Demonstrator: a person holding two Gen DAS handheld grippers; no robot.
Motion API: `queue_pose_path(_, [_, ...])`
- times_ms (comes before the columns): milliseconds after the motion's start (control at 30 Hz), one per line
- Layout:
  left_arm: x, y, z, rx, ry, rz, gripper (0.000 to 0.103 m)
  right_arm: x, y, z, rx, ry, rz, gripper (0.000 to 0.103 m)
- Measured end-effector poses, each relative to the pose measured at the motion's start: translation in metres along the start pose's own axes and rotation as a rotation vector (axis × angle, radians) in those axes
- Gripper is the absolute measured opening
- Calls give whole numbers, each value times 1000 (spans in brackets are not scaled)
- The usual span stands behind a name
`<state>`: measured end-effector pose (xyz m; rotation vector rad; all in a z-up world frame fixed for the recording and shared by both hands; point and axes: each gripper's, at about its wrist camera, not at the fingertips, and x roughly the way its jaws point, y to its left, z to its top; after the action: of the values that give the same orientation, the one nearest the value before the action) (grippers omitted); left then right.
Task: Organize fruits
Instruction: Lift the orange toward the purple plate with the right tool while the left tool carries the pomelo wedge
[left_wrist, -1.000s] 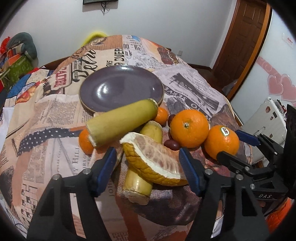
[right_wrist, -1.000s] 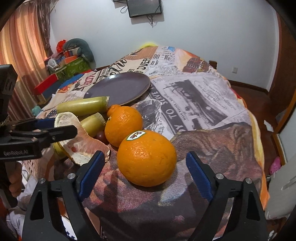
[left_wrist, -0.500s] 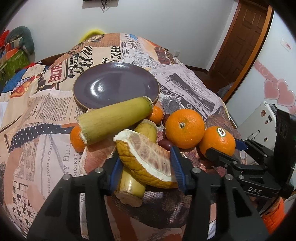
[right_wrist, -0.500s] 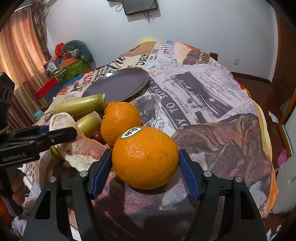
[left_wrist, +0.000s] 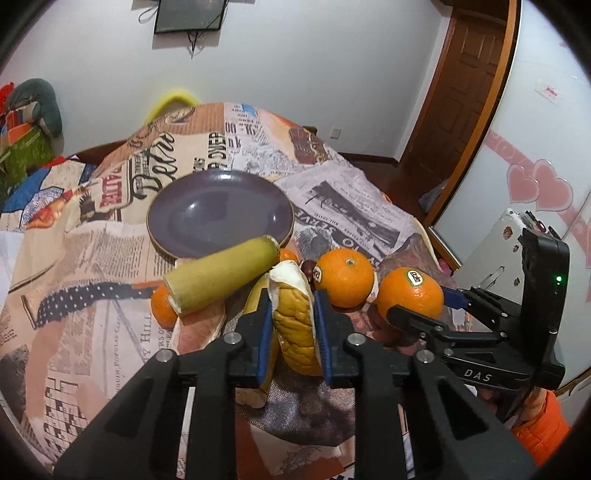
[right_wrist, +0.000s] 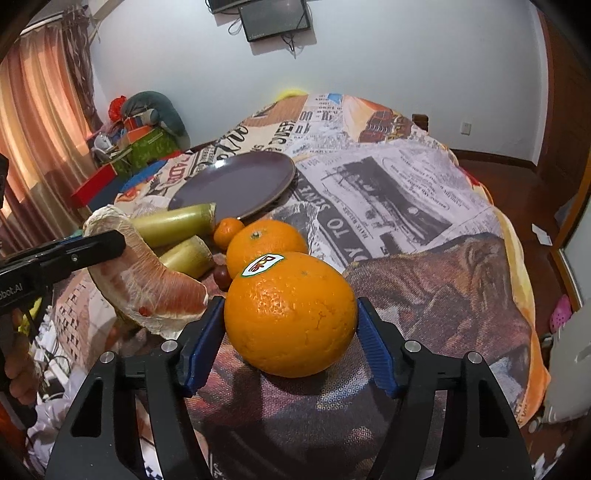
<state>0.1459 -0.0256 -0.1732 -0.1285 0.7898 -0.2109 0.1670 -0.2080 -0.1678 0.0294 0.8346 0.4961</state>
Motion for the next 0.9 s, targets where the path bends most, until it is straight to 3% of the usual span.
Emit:
queue_pose_path(533, [-48,3,29,33,-156,48,18,-33,20,38,-44,-139,5,66])
queue_pose_path(900, [-60,22,59,44,-242,102,18,-29,38,68,-91,-206,20,66])
